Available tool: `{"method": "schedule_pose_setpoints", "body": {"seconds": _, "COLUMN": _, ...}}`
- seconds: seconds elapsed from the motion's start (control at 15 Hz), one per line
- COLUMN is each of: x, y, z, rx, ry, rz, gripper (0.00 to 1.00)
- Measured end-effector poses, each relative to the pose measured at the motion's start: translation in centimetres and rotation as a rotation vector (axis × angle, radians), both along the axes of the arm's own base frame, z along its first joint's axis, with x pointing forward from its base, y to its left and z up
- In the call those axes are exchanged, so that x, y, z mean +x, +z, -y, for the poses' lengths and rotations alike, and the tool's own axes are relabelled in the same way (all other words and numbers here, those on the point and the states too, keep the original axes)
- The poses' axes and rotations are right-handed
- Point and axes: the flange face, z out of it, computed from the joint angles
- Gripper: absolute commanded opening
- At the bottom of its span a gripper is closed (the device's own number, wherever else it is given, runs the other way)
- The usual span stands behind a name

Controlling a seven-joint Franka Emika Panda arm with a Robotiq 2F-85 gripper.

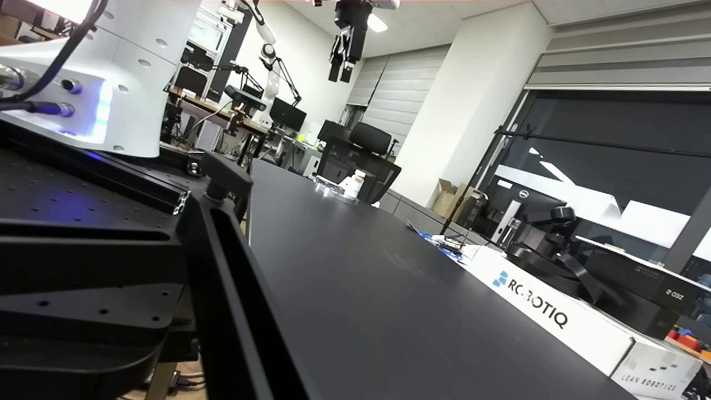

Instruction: Put the bottle at the middle front edge of the table

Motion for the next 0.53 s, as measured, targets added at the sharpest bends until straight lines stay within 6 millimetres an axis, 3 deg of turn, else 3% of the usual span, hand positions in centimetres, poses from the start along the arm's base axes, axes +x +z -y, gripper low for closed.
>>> {"method": "schedule_pose_setpoints", "body": {"seconds": 0.27, "x": 2.0, "y": 0.8, "z": -1.0, "rx": 0.026, "ry": 0.002, "rz": 0.070, "gripper": 1.00}}
{"method": "schedule_pose_setpoints", "body": {"seconds": 0.53, "x": 5.7, "y": -1.2, "z": -2.8, "rx": 0.045, "ry": 0.006, "rz": 0.096, "gripper": 1.00}}
